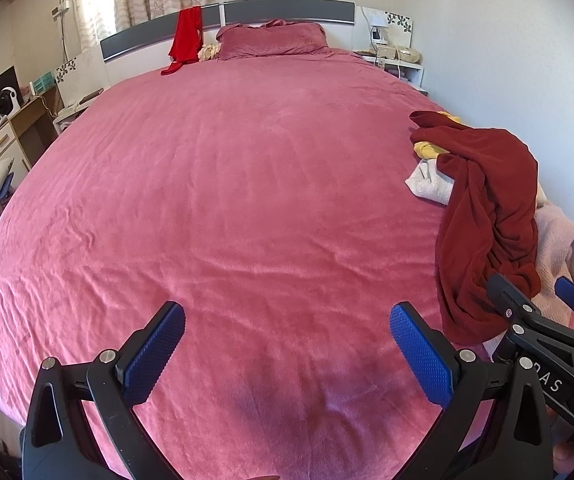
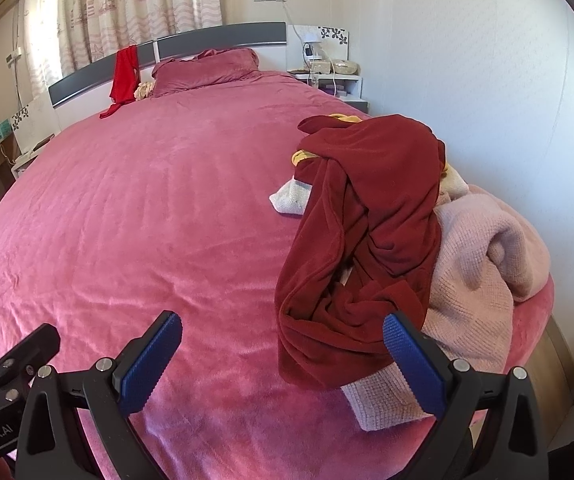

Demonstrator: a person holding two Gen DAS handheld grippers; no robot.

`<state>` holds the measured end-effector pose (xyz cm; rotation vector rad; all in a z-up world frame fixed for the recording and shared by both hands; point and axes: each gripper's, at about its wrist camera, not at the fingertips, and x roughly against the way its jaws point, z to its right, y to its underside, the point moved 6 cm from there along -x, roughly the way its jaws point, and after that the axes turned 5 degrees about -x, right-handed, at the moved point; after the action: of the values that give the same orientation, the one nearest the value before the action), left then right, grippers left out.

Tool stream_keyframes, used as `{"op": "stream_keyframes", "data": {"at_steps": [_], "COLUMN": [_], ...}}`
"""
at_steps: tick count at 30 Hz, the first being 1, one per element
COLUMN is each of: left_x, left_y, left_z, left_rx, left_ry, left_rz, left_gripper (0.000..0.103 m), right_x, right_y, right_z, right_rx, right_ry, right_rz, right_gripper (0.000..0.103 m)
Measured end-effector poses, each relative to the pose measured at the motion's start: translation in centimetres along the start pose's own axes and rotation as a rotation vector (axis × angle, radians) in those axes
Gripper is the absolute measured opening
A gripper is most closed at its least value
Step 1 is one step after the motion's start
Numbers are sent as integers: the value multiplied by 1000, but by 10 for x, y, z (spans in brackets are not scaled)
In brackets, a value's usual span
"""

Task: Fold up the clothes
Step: 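Move both grippers toward the dark red garment heap, then grasp the dark red garment with the right gripper and lift it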

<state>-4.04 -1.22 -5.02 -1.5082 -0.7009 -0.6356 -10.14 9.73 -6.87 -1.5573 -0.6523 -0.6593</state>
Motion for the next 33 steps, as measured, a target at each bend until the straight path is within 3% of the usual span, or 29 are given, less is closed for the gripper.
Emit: {"op": "stream_keyframes", "data": {"at_steps": [23,29,33], "left_x": [-6,-5,-10], "left_y": [5,14,29], "left_z": [-7,-28,-53], "left_rx": [29,-6,39], "left_ry": [0,-68,-84], "left_rz": [-26,4,-13], "left_gripper": [103,103,103], "right_x": [-8,-25,-50], "right_y": [2,-61,-105], "right_z": [12,59,92], "right_rx": [-26,-42,-97], "right_ry": [8,137,146], "right_rz": [-12,77,79], "right_gripper": [103,103,103]}}
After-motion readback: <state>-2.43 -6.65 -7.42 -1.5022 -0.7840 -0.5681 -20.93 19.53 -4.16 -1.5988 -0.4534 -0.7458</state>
